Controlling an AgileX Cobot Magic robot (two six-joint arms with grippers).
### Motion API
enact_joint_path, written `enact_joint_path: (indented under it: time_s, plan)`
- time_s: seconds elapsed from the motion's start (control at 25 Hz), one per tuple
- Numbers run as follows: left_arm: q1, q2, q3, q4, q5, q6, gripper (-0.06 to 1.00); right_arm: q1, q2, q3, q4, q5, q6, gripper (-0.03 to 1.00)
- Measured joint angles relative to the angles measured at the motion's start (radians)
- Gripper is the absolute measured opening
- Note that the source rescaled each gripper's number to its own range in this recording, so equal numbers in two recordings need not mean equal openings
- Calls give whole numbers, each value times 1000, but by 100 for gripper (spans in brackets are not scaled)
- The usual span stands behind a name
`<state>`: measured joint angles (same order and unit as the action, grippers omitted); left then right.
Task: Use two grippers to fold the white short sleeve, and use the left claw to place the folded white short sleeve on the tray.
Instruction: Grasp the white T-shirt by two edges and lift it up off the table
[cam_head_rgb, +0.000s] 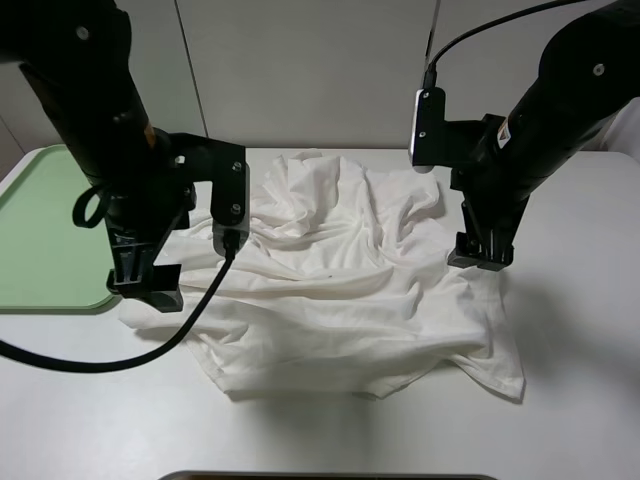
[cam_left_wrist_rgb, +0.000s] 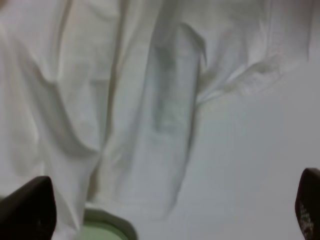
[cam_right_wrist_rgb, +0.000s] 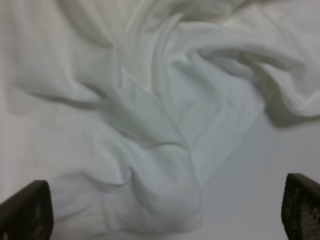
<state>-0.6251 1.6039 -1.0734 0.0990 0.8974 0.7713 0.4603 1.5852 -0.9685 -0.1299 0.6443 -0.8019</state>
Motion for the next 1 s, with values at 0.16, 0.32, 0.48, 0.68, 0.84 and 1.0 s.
enact_joint_path:
  time_s: [0.16,0.32,0.48,0.68,0.84,1.0]
  plan:
    - [31,68,-3,6,-59,95,95,0,60,0,-1,-31,-80,100]
    - [91,109,-8,38,-116,115,95,0,95,0,-3,-54,-99,100]
    - [144,138,-9,47,-154,139,95,0,138,0,-4,-72,-110,100]
    - [168,193,-11,49,-167,185,95,0,167,0,-5,-106,-139,100]
    - [180,238,-12,52,-187,197,95,0,187,0,-3,-123,-143,100]
    - [194,270,-12,82,-209,201,95,0,191,0,9,-137,-144,100]
